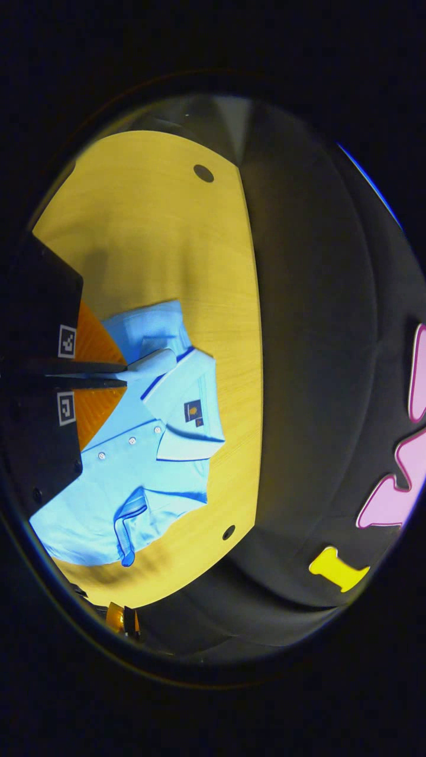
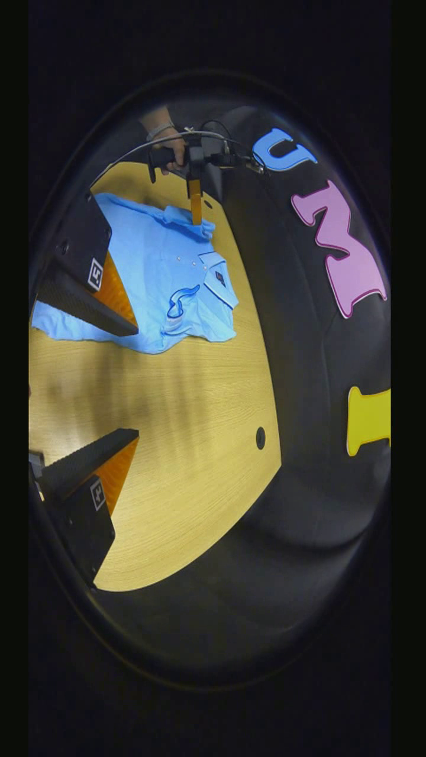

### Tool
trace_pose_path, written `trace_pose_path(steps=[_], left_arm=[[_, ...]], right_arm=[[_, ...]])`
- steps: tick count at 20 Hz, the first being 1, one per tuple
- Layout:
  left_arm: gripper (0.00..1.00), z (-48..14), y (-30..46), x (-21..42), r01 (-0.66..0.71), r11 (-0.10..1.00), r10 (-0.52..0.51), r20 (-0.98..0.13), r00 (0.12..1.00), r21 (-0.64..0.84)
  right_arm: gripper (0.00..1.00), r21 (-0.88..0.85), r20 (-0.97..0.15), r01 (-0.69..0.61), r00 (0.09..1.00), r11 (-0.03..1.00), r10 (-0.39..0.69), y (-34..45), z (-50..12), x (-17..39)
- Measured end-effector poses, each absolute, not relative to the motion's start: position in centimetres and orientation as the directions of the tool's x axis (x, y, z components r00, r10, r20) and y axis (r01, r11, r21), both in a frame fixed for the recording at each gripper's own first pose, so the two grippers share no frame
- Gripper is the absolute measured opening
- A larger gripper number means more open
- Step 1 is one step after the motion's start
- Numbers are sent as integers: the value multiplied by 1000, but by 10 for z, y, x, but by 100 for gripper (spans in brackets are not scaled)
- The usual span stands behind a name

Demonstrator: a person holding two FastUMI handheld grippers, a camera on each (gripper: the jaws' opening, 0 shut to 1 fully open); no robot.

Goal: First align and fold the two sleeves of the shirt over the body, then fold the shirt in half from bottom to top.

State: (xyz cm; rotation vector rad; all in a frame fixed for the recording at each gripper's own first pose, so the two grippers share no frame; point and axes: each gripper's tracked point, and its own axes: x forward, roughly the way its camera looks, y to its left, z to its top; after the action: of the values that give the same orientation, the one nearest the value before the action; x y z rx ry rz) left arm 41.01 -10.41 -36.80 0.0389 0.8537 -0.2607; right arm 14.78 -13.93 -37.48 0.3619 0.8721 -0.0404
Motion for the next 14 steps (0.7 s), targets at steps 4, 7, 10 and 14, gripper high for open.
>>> trace_pose_path(steps=[4,7,10,14], left_arm=[[10,-385,-123,402,249,963,-231,-785,575,-101],[60,-376,-138,399,275,949,-294,-762,577,-158],[89,-362,-137,392,271,951,-286,-755,590,-148],[95,-330,-133,361,225,952,-303,-734,608,-207]], right_arm=[[98,308,-758,164,637,937,138,-137,-381,145],[98,335,-754,150,634,930,170,-131,-384,150],[98,358,-736,132,649,924,192,-124,-381,157],[98,380,-718,103,660,919,223,-108,-376,154]])
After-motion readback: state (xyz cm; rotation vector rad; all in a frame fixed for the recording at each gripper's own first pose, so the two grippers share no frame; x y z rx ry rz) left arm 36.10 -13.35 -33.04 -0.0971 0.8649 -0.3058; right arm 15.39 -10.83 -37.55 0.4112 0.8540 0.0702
